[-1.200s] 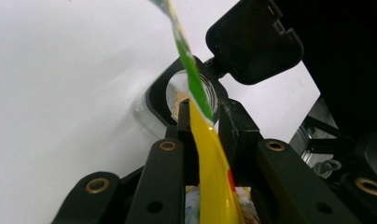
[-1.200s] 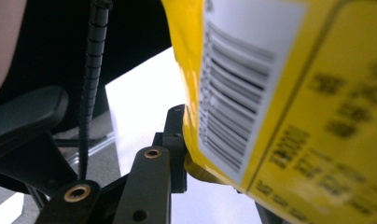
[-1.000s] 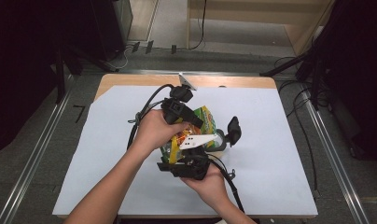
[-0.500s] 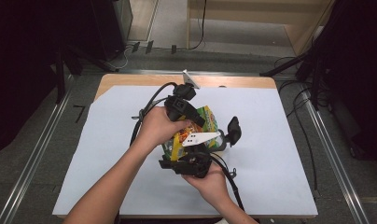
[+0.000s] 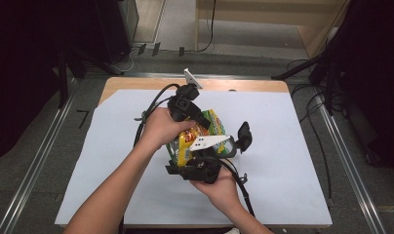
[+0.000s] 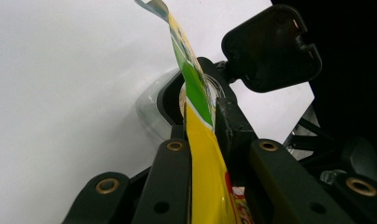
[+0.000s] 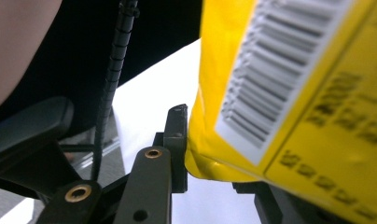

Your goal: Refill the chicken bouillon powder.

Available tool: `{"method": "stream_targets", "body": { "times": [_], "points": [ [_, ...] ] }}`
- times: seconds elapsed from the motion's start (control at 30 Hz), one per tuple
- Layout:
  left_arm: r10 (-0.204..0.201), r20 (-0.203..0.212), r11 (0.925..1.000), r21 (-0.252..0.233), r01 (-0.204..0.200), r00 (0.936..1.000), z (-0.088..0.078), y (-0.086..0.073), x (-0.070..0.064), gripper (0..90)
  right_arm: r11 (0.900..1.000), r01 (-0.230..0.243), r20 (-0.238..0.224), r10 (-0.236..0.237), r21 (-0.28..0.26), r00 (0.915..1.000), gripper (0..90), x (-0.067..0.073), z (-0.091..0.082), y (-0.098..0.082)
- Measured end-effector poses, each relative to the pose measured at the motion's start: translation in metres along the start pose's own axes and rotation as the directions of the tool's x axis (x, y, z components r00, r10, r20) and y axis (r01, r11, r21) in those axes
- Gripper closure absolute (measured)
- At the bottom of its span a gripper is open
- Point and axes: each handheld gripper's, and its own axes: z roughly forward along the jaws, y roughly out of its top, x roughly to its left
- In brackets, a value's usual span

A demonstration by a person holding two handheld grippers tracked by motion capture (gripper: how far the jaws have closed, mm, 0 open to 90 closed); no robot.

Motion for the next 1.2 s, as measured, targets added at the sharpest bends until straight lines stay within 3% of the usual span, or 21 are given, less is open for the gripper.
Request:
{"method": "stream_targets", "body": {
  "times": [0.13, 0.3, 0.43, 0.53, 0.73, 0.9, 0.97, 1.1, 1.2],
  "points": [
    [-0.006, -0.016, 1.0, 0.005, 0.006, 0.9999, 0.0, 0.001, 0.001, 83.1, 0.999, 0.044, 0.026, -0.044, 0.009, 0.9987, 72.7, 0.002, 0.0, 0.002],
    [0.008, -0.044, 1.0, 0.006, -0.007, 0.999, 0.001, 0.001, -0.005, 83.2, 0.999, 0.045, 0.037, -0.045, 0.012, 0.9983, 71.9, 0.003, 0.001, 0.001],
    [0.028, -0.085, 0.9996, 0.004, -0.028, 0.996, -0.001, 0.002, -0.013, 83.5, 0.999, 0.036, 0.027, -0.036, 0.0, 0.999, 66.1, 0.004, 0.002, 0.001],
    [0.037, -0.099, 0.9993, 0.006, -0.037, 0.9944, -0.003, 0.002, -0.02, 83.8, 1.0, 0.026, 0.03, -0.026, -0.007, 0.9992, 73.2, 0.004, 0.0, 0.001],
    [0.046, -0.098, 0.9989, 0.003, -0.046, 0.9941, -0.004, 0.001, -0.024, 85.2, 1.0, 0.018, 0.031, -0.018, -0.001, 0.9993, 78.4, 0.005, 0.003, -0.002],
    [0.038, -0.128, 0.9991, -0.014, -0.04, 0.991, -0.007, 0.0, -0.025, 88.1, 0.998, 0.064, 0.061, -0.064, 0.015, 0.996, 82.2, 0.008, 0.005, -0.004],
    [0.041, -0.129, 0.999, -0.013, -0.043, 0.9907, -0.007, 0.0, -0.025, 88.2, 0.996, 0.084, 0.074, -0.085, 0.017, 0.9936, 78.0, 0.01, 0.006, -0.004],
    [0.047, -0.143, 0.9988, -0.007, -0.049, 0.9886, -0.006, -0.001, -0.029, 88.2, 0.998, 0.057, 0.082, -0.056, -0.005, 0.9951, 70.7, 0.008, 0.006, -0.007],
    [0.042, -0.152, 0.9988, -0.018, -0.045, 0.9875, -0.006, -0.002, -0.03, 88.1, 0.998, -0.027, 0.04, 0.029, -0.048, 0.9988, 70.0, -0.001, 0.0, -0.007]
  ]
}}
